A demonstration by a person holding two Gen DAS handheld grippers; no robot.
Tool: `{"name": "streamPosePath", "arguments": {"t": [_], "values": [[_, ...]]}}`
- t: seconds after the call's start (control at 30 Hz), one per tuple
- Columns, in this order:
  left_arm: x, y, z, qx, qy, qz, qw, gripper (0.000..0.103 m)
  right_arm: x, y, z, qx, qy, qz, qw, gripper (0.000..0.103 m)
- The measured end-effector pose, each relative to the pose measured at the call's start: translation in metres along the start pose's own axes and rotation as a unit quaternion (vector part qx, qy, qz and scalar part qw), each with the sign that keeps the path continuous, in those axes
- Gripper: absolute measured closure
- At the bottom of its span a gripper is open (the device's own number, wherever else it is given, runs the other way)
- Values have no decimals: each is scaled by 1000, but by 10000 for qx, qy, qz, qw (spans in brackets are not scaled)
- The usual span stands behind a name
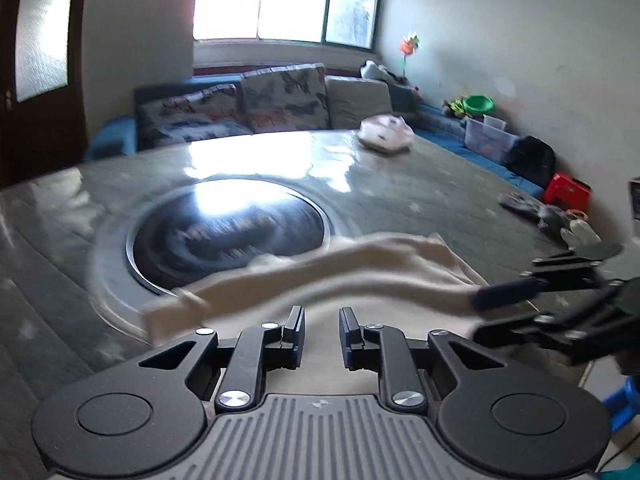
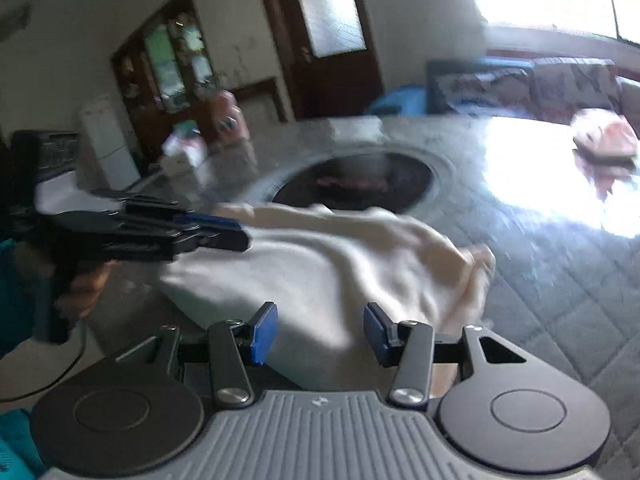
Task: Fold clothes
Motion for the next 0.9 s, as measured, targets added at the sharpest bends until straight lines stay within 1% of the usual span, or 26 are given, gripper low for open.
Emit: {"name": "streamPosePath", "arguments": {"t": [0.1, 0.17, 0.23, 0.33, 0.4, 0.47, 0.5, 0.63, 0.7, 0.73, 0.8, 0.9], "values": [[5, 9, 13, 56, -117, 45, 9999, 82, -5, 4, 2, 61, -77, -35, 9999, 55], [6, 12, 18, 28, -138, 74, 9999, 77, -9, 4, -5, -38, -49, -29, 10000, 54], [5, 14, 19, 68, -82, 54, 9999, 74, -6, 7, -17, -166, 74, 49, 9998, 53], [4, 17, 19, 79, -49, 24, 10000, 69, 10, 9, -31, -304, 233, 215, 9990, 52], [3, 19, 21, 181, -34, -22, 9998, 66, 26, 12, -37, -233, 229, 140, 9994, 52], [2, 21, 22, 254, -21, -54, 9997, 63, 42, 16, -38, -103, 127, 20, 9999, 52], [2, 20, 23, 240, -18, -44, 9997, 63, 46, 20, -38, -37, 97, 29, 9999, 52], [0, 18, 24, 239, -8, 0, 9997, 62, 49, 46, -32, 213, 94, 332, 9992, 55], [0, 19, 23, 265, -7, 12, 9996, 62, 46, 54, -34, 159, 87, 591, 9981, 54], [0, 20, 21, 284, 10, 18, 9996, 62, 44, 54, -36, 129, 87, 651, 9978, 54], [-1, 24, 17, 316, 75, 66, 9995, 62, 42, 49, -41, 54, 92, 606, 9981, 54], [-1, 32, 13, 328, 158, 185, 9992, 60, 50, 33, -51, -305, 86, 489, 9983, 54]]}}
Point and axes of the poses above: each gripper's, at about its wrist camera, not at the fingertips, and x roughly the way its jaws point, y to its right, z to its underside, the point moved 9 cm from there along x, roughly the way its jaws point, and after that the axes turned 5 degrees about y, right-handed, at the moved point
